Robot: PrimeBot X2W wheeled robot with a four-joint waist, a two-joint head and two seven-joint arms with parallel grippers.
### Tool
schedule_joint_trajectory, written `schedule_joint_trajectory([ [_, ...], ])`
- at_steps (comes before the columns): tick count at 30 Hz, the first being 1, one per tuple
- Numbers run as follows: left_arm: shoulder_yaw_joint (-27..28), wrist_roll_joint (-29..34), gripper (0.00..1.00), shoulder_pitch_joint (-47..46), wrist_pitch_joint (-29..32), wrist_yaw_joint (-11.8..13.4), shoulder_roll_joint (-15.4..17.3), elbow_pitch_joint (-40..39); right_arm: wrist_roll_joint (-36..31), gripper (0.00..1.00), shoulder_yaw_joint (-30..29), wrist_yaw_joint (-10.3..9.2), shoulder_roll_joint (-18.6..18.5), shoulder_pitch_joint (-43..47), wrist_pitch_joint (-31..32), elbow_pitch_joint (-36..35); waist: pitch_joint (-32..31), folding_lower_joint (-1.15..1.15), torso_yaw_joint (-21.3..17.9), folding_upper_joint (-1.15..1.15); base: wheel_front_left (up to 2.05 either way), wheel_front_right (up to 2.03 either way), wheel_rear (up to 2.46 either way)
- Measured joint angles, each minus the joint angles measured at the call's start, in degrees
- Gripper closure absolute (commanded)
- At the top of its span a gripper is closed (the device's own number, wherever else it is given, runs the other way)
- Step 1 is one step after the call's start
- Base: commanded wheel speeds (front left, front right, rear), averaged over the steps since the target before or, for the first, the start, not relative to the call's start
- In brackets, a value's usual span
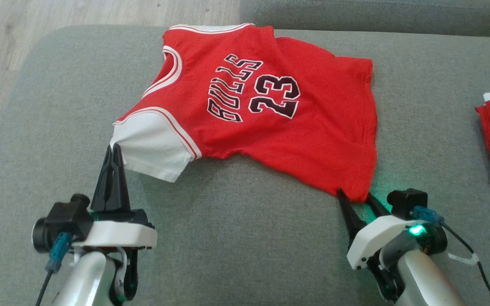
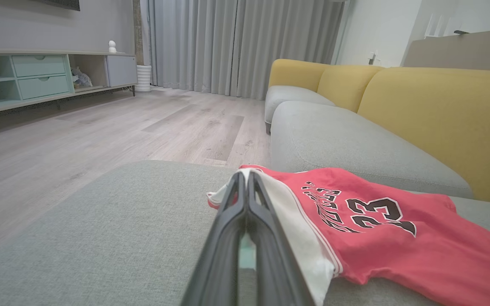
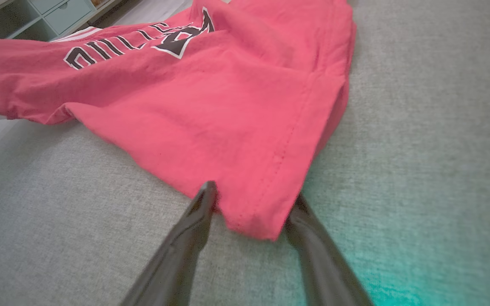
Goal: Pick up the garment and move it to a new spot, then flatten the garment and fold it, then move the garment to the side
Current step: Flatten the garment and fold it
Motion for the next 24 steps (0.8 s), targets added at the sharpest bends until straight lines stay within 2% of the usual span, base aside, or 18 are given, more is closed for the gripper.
schedule_joint_trajectory([
  [5,0.4,0.4,1.00,0.0,0.0,-0.3,0.0,1.0,0.0,1.00,0.3,0.00,0.1,-0.5,-0.9,1.4,-0.5,0.00,-0.1,0.00,0.00,0.00,0.00],
  [11,1.1,0.4,1.00,0.0,-0.1,-1.2,0.1,2.4,-0.6,1.00,-2.8,0.00,0.0,-0.5,-4.0,0.1,-2.4,0.00,-1.0,0.00,0.00,0.00,0.00],
  [17,2.2,0.1,1.00,-0.1,0.0,-2.0,0.7,1.6,-4.0,1.00,-4.8,0.00,-0.2,-1.4,-4.6,-6.2,-5.2,0.00,-2.3,0.00,0.00,0.00,0.00],
  [24,4.3,-2.9,1.00,-4.2,0.8,-3.7,1.7,-4.5,-5.1,1.00,-5.1,0.00,-4.4,-6.5,-3.1,-17.4,-9.2,0.00,-3.6,0.00,0.00,0.00,0.00],
])
